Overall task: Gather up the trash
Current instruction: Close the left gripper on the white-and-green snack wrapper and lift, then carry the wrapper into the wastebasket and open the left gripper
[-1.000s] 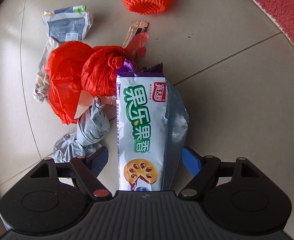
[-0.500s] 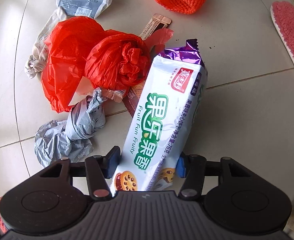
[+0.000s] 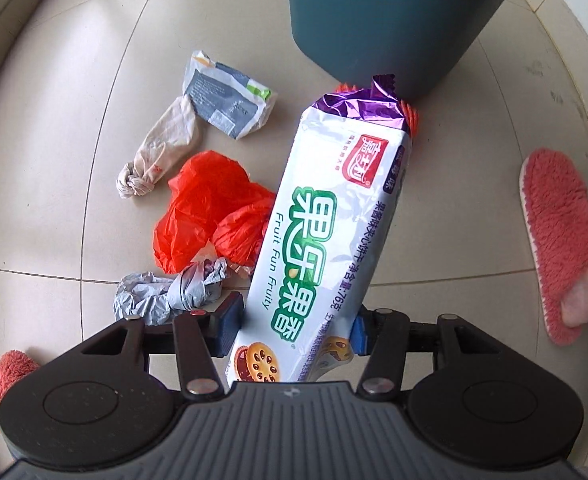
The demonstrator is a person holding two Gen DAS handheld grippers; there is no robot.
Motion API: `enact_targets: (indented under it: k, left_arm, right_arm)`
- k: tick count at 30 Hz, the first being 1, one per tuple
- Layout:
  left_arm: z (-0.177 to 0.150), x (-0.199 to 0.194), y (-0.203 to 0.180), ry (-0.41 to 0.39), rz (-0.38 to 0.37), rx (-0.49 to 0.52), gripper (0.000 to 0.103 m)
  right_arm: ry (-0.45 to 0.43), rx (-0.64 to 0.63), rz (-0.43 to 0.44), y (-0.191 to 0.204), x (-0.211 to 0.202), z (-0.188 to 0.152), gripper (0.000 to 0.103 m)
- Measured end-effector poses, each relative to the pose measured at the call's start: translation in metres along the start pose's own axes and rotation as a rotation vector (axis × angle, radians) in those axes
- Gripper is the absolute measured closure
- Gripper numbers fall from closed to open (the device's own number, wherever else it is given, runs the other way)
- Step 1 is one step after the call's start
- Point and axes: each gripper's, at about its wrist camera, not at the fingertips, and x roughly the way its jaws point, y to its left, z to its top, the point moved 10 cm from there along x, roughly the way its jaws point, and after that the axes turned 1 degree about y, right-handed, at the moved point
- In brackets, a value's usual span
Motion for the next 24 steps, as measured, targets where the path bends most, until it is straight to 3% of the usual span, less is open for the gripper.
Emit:
enact_targets:
  k: [5,12,18,24]
  left_arm:
    - [0.029,-0.039,-0.011,-0.039,0.045,-0.032,0.051]
    - [0.088,-0.114,-0.020,-0.173,0.024,-0.072,0.051]
    - [0.158,-0.182,-0.029,-0.278,-0.001,-0.100,0.051]
    - [0.225,-0.202,-0.059,-0.294,-0.005,-0.119,0.051]
  right_arm:
    - [-0.005,0.017,0.018,-0.004,-0.001,0.001,0.097]
    - [-0.010,0.010,0.038,-0.005,-0.004,-0.003,0.098]
    - [-0.012,0.001,0.061,-0.005,-0.005,-0.004,0.100]
    - [-0.020,0.015,0.085,-0.009,-0.002,-0.002,0.100]
